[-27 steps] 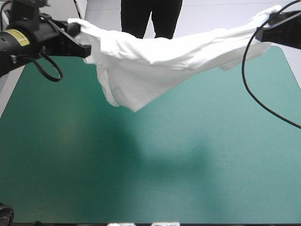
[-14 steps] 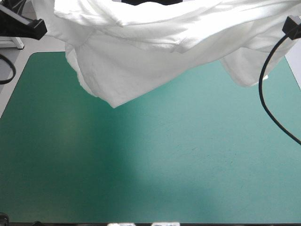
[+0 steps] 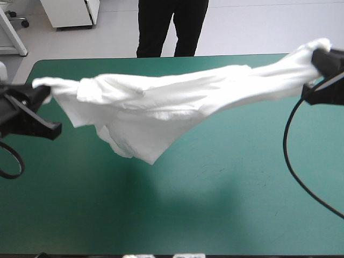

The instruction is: Fold the cloth

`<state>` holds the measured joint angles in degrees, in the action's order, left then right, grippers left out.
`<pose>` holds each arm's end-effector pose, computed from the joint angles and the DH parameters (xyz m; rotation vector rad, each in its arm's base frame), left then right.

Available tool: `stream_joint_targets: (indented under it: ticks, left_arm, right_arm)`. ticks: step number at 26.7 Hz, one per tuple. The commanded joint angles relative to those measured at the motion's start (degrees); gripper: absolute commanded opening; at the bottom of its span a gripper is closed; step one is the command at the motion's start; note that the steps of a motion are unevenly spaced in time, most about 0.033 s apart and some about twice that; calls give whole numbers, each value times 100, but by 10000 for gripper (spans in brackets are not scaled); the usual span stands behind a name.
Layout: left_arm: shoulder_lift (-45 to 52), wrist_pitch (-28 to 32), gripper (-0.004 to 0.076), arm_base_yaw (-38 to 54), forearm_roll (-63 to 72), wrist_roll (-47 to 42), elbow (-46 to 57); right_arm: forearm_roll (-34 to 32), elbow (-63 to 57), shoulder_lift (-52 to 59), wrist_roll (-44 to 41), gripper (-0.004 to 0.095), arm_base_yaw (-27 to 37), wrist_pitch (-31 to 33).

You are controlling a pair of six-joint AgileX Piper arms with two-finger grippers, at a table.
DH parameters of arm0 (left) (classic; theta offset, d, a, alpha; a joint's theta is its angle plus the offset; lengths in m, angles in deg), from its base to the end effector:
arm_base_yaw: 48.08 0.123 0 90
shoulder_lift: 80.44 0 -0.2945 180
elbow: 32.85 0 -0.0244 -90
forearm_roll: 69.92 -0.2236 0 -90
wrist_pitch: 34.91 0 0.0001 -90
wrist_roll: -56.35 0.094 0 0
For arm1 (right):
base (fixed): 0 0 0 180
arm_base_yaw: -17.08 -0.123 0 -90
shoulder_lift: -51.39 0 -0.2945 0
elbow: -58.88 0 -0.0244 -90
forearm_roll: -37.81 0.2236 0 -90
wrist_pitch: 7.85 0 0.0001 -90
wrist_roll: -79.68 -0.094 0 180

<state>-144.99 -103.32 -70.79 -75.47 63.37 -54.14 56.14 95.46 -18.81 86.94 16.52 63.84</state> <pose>0.0918 -0.0292 0.5340 0.4753 1.8875 -0.0701 0.0903 0.0290 0.5774 -0.2436 1.8021 0.2666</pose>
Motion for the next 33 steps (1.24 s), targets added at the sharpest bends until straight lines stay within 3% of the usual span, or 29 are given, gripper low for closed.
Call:
stream_joint_targets:
  ticks: [1,4,7,11,19,27,33]
  left_arm:
    - [299,384,-9,-7,-198,-375,1172]
    - [272,790,-9,-7,-242,-587,2145]
    - [42,1578,-9,5,-235,-595,2896]
    - [-724,2161,-9,5,-378,-637,3276]
    - [-2441,3000,-9,236,-388,-637,3169]
    - [-3697,3410,-9,990,278,-754,2690]
    - [-4127,3903,-9,1126,706,-742,2633]
  right_arm:
    - [-123,-1338,398,-27,-17,-13,-285]
    - [-147,-2370,497,-125,-17,-13,-864]
    - [-147,-3317,412,-163,-17,-13,-1653]
    - [-147,-3994,-101,-229,-17,-13,-2380]
    - [-146,-4037,-1439,-152,-17,-13,-2801]
    - [-234,-4037,-2555,-141,-17,-13,-3382]
    - [-304,-3946,-3230,-344,1,-13,-3672]
